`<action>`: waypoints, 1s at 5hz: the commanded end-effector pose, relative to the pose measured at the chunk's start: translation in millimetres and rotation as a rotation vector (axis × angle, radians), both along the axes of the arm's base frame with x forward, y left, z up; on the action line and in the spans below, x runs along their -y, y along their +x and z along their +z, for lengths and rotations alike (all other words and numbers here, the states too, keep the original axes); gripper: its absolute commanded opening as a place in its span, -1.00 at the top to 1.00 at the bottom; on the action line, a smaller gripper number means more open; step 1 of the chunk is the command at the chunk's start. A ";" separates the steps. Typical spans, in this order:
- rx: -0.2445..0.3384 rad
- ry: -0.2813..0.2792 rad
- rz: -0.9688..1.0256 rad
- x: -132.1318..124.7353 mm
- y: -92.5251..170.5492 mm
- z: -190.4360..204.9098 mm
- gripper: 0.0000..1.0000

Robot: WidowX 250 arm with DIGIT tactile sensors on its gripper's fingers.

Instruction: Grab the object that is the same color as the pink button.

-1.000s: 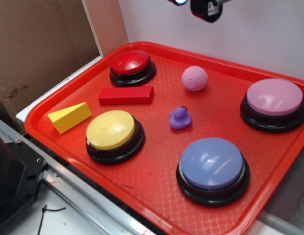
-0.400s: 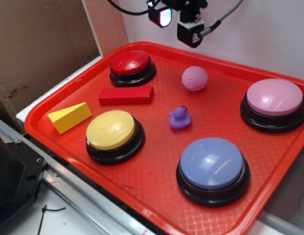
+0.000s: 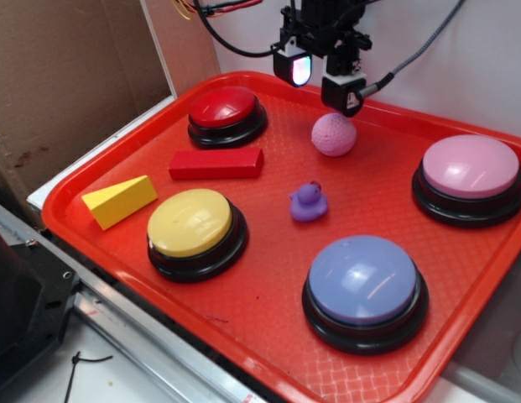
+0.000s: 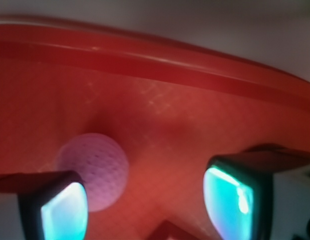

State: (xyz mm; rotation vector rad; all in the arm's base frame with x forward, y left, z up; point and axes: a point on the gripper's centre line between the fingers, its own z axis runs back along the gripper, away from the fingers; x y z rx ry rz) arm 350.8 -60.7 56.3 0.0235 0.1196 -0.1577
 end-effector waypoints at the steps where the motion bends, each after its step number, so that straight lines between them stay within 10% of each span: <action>1: 0.044 -0.026 -0.027 16.2 -11.9 10.4 -1.00; 5: -0.001 -0.013 -0.015 11.3 -7.3 -18.3 -1.00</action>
